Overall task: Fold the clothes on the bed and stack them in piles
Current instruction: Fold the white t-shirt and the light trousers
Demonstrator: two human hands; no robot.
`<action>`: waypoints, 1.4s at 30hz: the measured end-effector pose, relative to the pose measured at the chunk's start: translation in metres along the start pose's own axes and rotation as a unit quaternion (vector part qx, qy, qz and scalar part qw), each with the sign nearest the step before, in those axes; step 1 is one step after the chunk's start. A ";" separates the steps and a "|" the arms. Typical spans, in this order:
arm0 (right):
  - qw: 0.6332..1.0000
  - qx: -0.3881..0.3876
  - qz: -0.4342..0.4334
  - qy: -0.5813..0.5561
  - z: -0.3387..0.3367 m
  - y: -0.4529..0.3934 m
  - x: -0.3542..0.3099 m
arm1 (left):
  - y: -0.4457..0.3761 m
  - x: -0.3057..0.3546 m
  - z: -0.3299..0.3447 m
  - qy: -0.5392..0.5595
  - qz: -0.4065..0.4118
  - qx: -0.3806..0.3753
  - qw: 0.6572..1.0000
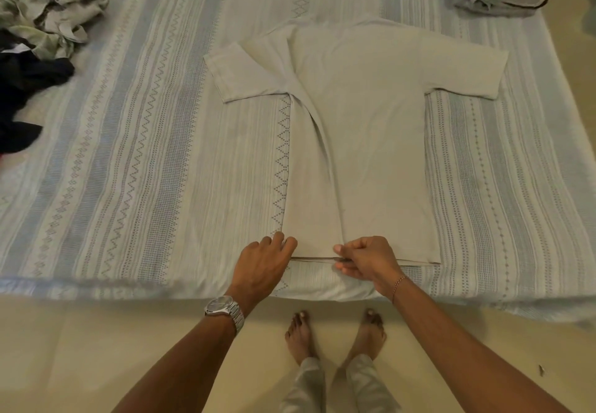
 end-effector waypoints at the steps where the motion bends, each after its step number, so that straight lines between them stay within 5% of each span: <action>1: 1.000 0.004 -0.002 0.002 0.001 0.002 0.002 | 0.003 -0.002 0.001 0.000 0.004 -0.001 1.000; 10: 0.987 0.089 -0.047 0.122 0.005 0.001 0.010 | 0.010 -0.013 0.014 0.024 0.020 -0.015 0.999; 15: 0.932 0.136 -0.082 0.325 0.004 -0.002 0.007 | 0.013 -0.010 0.012 0.049 0.051 -0.002 0.998; 20: 0.886 0.180 -0.131 0.407 0.009 0.005 -0.019 | -0.007 -0.005 -0.004 0.076 0.055 0.085 0.992; 34: 0.859 0.192 -0.304 0.364 0.032 -0.043 -0.103 | -0.092 -0.030 -0.014 0.080 0.022 0.111 0.990; 42: 0.851 0.198 -0.331 0.357 0.032 -0.076 -0.180 | -0.149 -0.077 -0.042 0.141 -0.045 0.106 0.983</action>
Point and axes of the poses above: each hand's wrist, its own y-axis away from the middle knuckle, its own z-axis out of the palm, x = y × z, the point moved 4 cm from there along -y, towards the middle knuckle, and after that the axes turned 9 degrees about y, right-handed, at the moved point
